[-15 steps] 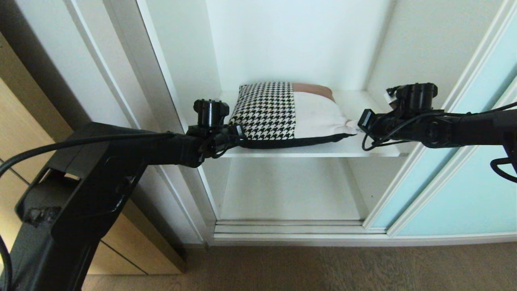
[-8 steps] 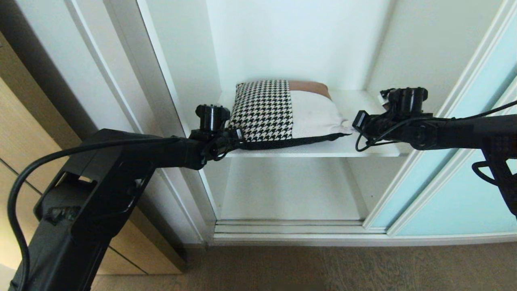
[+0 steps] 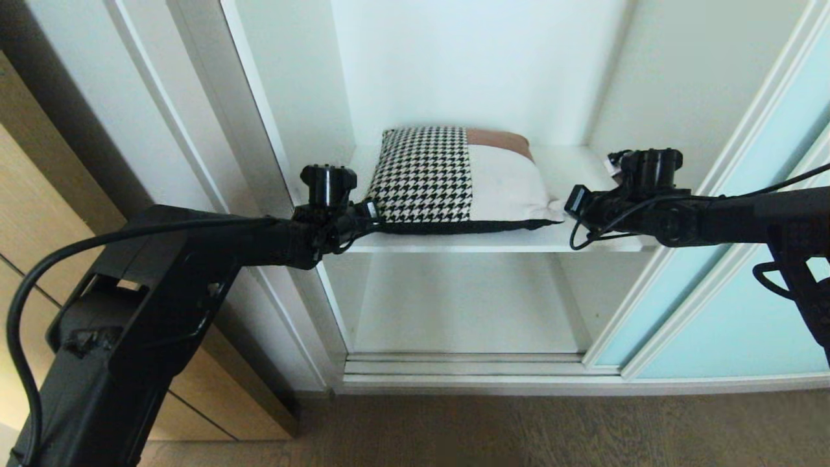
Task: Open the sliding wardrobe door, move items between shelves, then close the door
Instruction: Place the pillow on the higher shelf
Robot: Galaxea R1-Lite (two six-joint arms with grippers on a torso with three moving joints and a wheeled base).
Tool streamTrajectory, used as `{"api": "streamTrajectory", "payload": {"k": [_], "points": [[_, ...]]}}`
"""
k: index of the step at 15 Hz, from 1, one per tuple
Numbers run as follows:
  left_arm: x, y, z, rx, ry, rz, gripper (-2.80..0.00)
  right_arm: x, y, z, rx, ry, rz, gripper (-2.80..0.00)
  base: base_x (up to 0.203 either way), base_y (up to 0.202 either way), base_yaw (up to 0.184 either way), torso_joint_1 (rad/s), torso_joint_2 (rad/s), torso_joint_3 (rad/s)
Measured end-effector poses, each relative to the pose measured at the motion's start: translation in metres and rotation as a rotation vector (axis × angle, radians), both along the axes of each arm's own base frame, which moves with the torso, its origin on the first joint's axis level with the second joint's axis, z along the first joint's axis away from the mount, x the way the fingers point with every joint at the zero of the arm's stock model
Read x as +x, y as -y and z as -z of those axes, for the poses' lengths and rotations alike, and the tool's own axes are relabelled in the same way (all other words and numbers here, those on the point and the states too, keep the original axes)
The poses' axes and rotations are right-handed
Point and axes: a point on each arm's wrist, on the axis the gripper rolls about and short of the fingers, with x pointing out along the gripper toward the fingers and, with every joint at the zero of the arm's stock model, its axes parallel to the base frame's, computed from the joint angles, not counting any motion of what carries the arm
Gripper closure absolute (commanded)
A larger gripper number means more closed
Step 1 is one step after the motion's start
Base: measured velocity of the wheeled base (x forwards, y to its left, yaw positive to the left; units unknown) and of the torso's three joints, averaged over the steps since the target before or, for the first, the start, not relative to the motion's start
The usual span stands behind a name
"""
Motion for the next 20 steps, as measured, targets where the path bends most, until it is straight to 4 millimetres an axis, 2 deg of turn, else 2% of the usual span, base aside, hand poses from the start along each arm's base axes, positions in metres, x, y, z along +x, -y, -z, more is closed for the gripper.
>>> {"api": "streamTrajectory", "payload": {"k": [2, 6, 9, 11, 13, 14, 16, 20], "points": [[-0.002, 0.001, -0.007, -0.009, 0.018, 0.002, -2.8, -0.001, -0.005, 0.001, 0.0, -0.007, -0.009, 0.0, 0.0, 0.0, 0.0, 0.0, 0.0, 0.0], [-0.021, -0.002, -0.037, -0.048, 0.046, 0.006, -2.8, -0.003, -0.01, 0.002, 0.0, -0.011, -0.022, 0.0, 0.0, 0.0, 0.0, 0.0, 0.0, 0.0], [-0.057, 0.007, -0.051, -0.067, -0.002, 0.098, -2.8, -0.004, -0.011, -0.001, 0.002, -0.008, -0.025, 0.0, 0.0, 0.0, 0.0, 0.0, 0.0, 0.0], [-0.088, 0.017, -0.045, -0.08, -0.087, 0.221, -2.8, -0.006, -0.012, -0.001, 0.003, -0.01, -0.028, 0.0, 0.0, 0.0, 0.0, 0.0, 0.0, 0.0], [-0.118, 0.03, -0.026, -0.085, -0.2, 0.382, -2.8, -0.009, -0.012, -0.001, 0.001, -0.016, -0.029, 0.0, 0.0, 0.0, 0.0, 0.0, 0.0, 0.0], [-0.123, 0.034, -0.019, -0.088, -0.229, 0.426, 0.0, -0.011, -0.012, -0.002, 0.0, -0.019, -0.03, 0.0, 0.0, 0.0, 0.0, 0.0, 0.0, 0.0], [-0.115, 0.043, -0.014, -0.09, -0.235, 0.433, 0.0, -0.014, -0.012, -0.005, 0.0, -0.019, -0.03, 0.0, 0.0, 0.0, 0.0, 0.0, 0.0, 0.0], [-0.074, 0.062, -0.013, -0.084, -0.146, 0.33, 0.0, -0.016, -0.012, -0.007, 0.0, -0.017, -0.03, 0.0, 0.0, 0.0, 0.0, 0.0, 0.0, 0.0]]}}
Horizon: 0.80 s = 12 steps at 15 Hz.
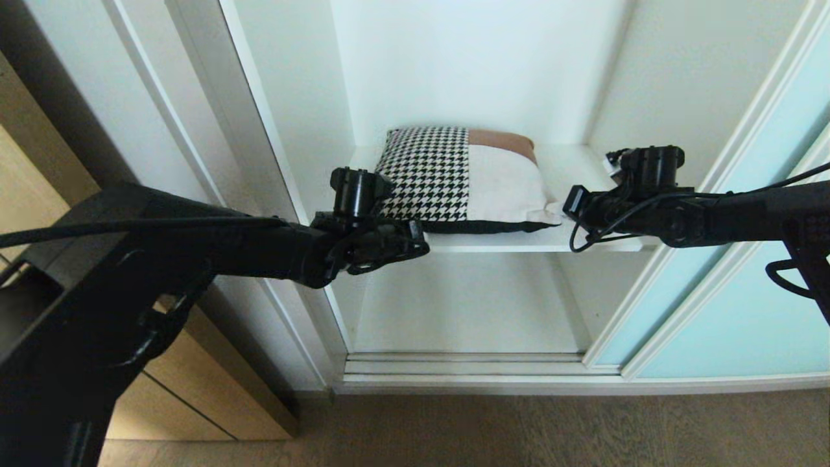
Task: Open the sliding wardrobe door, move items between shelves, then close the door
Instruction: Place the pillow on the higher shelf
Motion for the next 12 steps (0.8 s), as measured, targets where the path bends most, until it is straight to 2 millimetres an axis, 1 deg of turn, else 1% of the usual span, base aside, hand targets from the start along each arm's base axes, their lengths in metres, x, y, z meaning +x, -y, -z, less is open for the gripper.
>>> {"api": "streamTrajectory", "payload": {"k": [4, 8, 9, 12], "points": [[0.019, 0.009, 0.016, 0.006, -0.002, -0.018, 0.0, -0.002, 0.0, -0.004, 0.001, 0.008, -0.001, 0.0, 0.0, 0.0, 0.0, 0.0, 0.0, 0.0], [0.04, 0.018, 0.029, 0.015, 0.036, -0.095, 0.0, -0.003, 0.0, -0.006, -0.001, 0.011, -0.001, 0.0, 0.0, 0.0, 0.0, 0.0, 0.0, 0.0], [0.043, 0.019, 0.032, 0.016, 0.036, -0.098, 0.0, -0.003, 0.0, -0.006, -0.001, 0.012, 0.0, -2.8, 0.0, 0.0, 0.0, 0.0, 0.0, 0.0], [0.047, 0.021, 0.041, 0.021, 0.037, -0.096, 0.0, -0.002, 0.001, -0.005, 0.0, 0.012, 0.002, -2.8, 0.0, 0.0, 0.0, 0.0, 0.0, 0.0]]}}
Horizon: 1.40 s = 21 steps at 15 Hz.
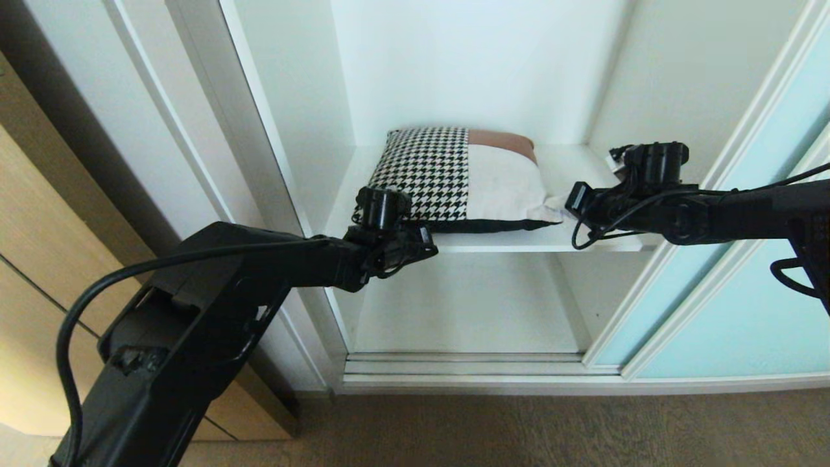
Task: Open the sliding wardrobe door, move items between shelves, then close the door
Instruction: Place the pillow on the higher shelf
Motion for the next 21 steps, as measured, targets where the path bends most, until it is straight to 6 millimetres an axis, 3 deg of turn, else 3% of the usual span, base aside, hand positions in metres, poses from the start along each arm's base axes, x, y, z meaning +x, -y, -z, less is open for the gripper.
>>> {"api": "streamTrajectory", "payload": {"k": [4, 8, 11, 16, 17, 21], "points": [[0.001, 0.002, 0.005, 0.005, -0.004, 0.005, 0.0, -0.006, 0.006, -0.002, 0.001, -0.006, 0.012, -2.8, 0.0, 0.0, 0.0, 0.0, 0.0, 0.0], [-0.001, 0.006, 0.005, 0.01, -0.002, 0.028, 0.0, -0.03, 0.017, -0.004, 0.002, 0.003, 0.029, -2.8, 0.0, 0.0, 0.0, 0.0, 0.0, 0.0], [0.0, 0.009, 0.005, 0.007, 0.032, 0.036, 0.0, -0.059, 0.026, -0.004, 0.006, 0.034, 0.044, -2.8, 0.0, 0.0, 0.0, 0.0, 0.0, 0.0], [-0.001, 0.017, -0.001, 0.002, 0.126, 0.018, 0.0, -0.129, 0.032, -0.017, 0.006, 0.09, 0.046, -2.8, 0.0, 0.0, 0.0, 0.0, 0.0, 0.0], [-0.005, 0.022, 0.001, 0.007, 0.12, 0.023, 0.0, -0.142, 0.033, -0.021, 0.006, 0.098, 0.046, 0.0, 0.0, 0.0, 0.0, 0.0, 0.0, 0.0], [-0.032, 0.04, 0.004, 0.034, 0.07, 0.074, 0.0, -0.191, 0.034, -0.031, -0.005, 0.117, 0.027, 0.0, 0.0, 0.0, 0.0, 0.0, 0.0, 0.0]]}}
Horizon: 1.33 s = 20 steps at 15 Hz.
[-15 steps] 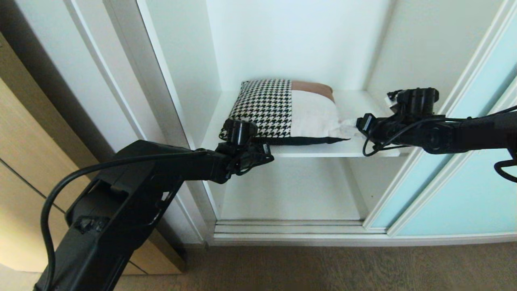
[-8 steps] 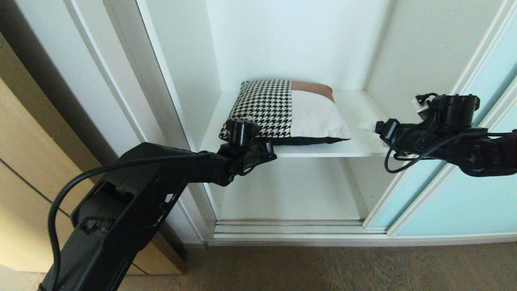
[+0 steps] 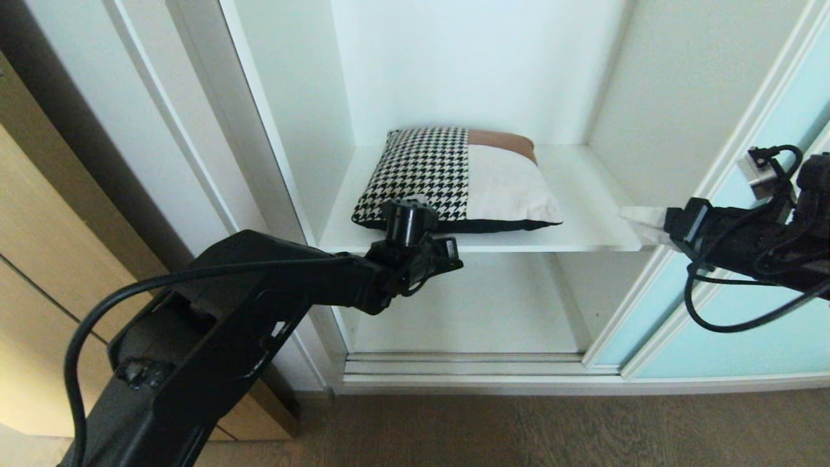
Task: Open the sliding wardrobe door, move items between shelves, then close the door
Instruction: Place the pillow on the higher shelf, then close the door
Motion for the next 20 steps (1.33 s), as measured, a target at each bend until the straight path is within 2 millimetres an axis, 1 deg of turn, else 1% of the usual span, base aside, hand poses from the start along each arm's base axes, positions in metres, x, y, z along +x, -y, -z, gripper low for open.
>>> {"api": "streamTrajectory", "payload": {"k": [2, 5, 9, 11, 12, 13, 14, 16, 17, 18, 20], "points": [[-0.019, -0.003, -0.019, 0.0, -0.001, 0.015, 0.0, -0.025, 0.0, 0.0, -0.043, 0.02, -0.007, 0.0, 0.0, 0.0, 0.0, 0.0, 0.0, 0.0], [-0.057, -0.021, -0.06, 0.005, 0.023, -0.011, 0.0, -0.065, 0.001, -0.004, -0.098, 0.062, -0.006, 0.0, 0.0, 0.0, 0.0, 0.0, 0.0, 0.0], [-0.117, -0.064, -0.107, 0.061, 0.085, -0.134, 0.0, -0.124, 0.007, -0.002, -0.232, 0.085, 0.035, 0.0, 0.0, 0.0, 0.0, 0.0, 0.0, 0.0], [-0.151, -0.093, -0.126, 0.102, 0.126, -0.17, 0.0, -0.157, 0.009, 0.0, -0.273, 0.108, 0.08, 0.0, 0.0, 0.0, 0.0, 0.0, 0.0, 0.0], [-0.167, -0.108, -0.132, 0.126, 0.144, -0.188, 0.0, -0.173, 0.01, 0.002, -0.284, 0.111, 0.105, 0.0, 0.0, 0.0, 0.0, 0.0, 0.0, 0.0], [-0.183, -0.128, -0.136, 0.154, 0.16, -0.218, 0.0, -0.189, 0.011, 0.004, -0.292, 0.11, 0.136, 0.0, 0.0, 0.0, 0.0, 0.0, 0.0, 0.0], [-0.198, -0.15, -0.135, 0.184, 0.163, -0.261, 0.0, -0.205, 0.012, 0.007, -0.299, 0.106, 0.174, 0.0, 0.0, 0.0, 0.0, 0.0, 0.0, 0.0], [-0.225, -0.196, -0.128, 0.226, 0.156, -0.382, 0.0, -0.232, 0.013, 0.014, -0.313, 0.101, 0.251, 0.0, 0.0, 0.0, 0.0, 0.0, 0.0, 0.0], [-0.24, -0.215, -0.123, 0.24, 0.148, -0.443, 0.0, -0.245, 0.013, 0.017, -0.316, 0.11, 0.279, 0.0, 0.0, 0.0, 0.0, 0.0, 0.0, 0.0], [-0.256, -0.229, -0.114, 0.255, 0.133, -0.486, 0.0, -0.255, 0.014, 0.02, -0.316, 0.123, 0.294, 0.0, 0.0, 0.0, 0.0, 0.0, 0.0, 0.0], [-0.289, -0.247, -0.09, 0.294, 0.099, -0.555, 0.0, -0.275, 0.013, 0.029, -0.315, 0.142, 0.307, 0.0, 0.0, 0.0, 0.0, 0.0, 0.0, 0.0]]}}
